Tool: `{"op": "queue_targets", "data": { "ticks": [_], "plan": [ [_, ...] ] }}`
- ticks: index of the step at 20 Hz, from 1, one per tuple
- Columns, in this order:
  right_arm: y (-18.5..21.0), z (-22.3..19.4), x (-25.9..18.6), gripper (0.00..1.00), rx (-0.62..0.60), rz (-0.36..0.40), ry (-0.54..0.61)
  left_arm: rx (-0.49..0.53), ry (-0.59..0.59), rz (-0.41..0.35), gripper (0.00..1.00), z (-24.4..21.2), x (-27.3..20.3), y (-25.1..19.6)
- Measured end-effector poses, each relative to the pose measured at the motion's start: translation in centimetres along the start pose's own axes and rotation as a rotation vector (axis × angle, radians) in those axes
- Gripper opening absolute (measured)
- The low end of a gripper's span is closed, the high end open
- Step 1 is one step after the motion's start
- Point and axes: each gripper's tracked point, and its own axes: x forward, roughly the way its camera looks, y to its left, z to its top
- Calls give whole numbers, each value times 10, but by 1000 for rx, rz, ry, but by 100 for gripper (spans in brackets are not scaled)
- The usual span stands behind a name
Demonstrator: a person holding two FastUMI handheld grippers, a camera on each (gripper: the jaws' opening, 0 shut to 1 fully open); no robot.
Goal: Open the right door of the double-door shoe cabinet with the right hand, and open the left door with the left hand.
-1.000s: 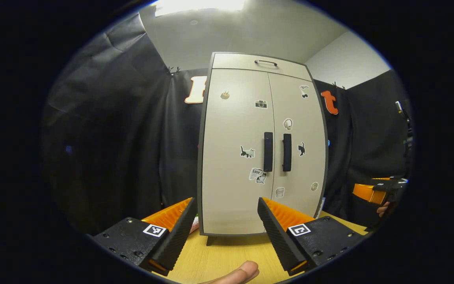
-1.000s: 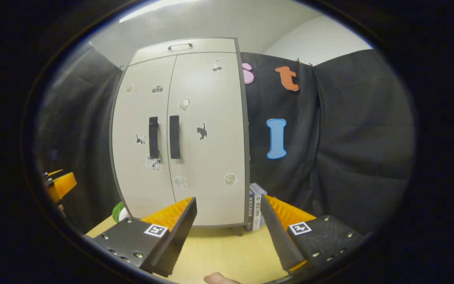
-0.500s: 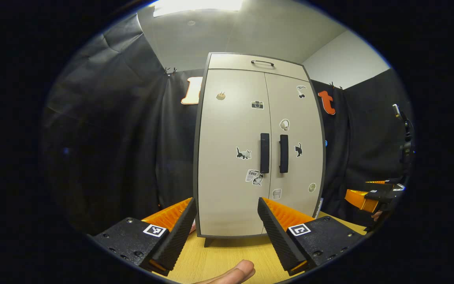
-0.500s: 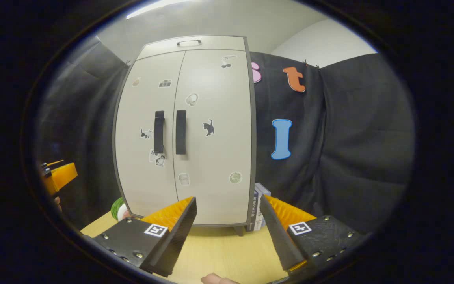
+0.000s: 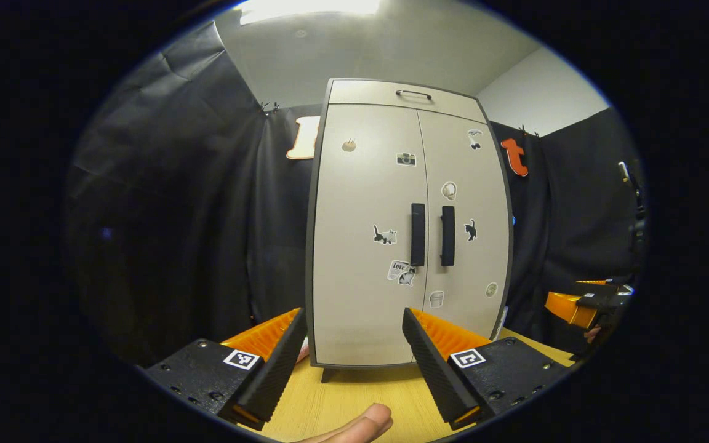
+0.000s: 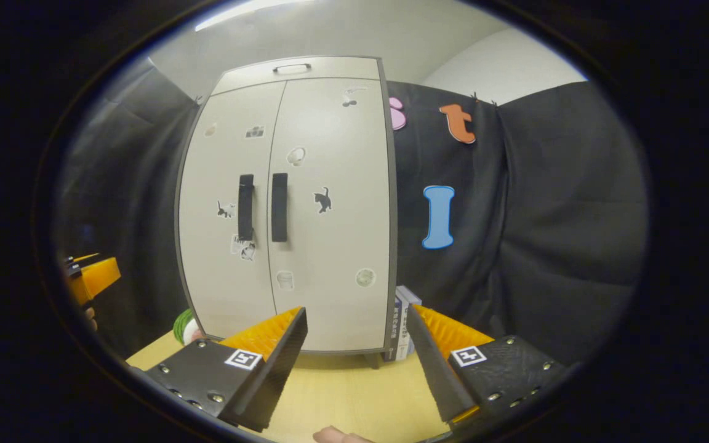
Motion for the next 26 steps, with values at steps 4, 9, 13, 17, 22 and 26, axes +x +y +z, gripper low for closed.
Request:
{"op": "queue_targets", "data": {
  "ticks": [4, 9, 13, 17, 22, 26],
  "plan": [
    [11, 10, 28, 94, 12, 29, -16, -6, -17, -14, 96, -7, -6, 4],
    [52, 52, 103, 94, 3, 111, -24, -23, 26, -22, 97, -37, -10, 15],
    [102, 90, 172, 94, -31, 169, -39, -16, 31, -10, 97, -50, -10, 30],
    [138, 92, 214, 96, 1, 145, -1, -18, 38, 6, 97, -59, -8, 52],
    [157, 87, 234, 80, -19, 93, -1, -23, 49, 24, 97, -67, -4, 70],
    [163, 89, 237, 47, 18, 84, -7, -33, 69, 23, 97, -74, -2, 69]
  ]
}}
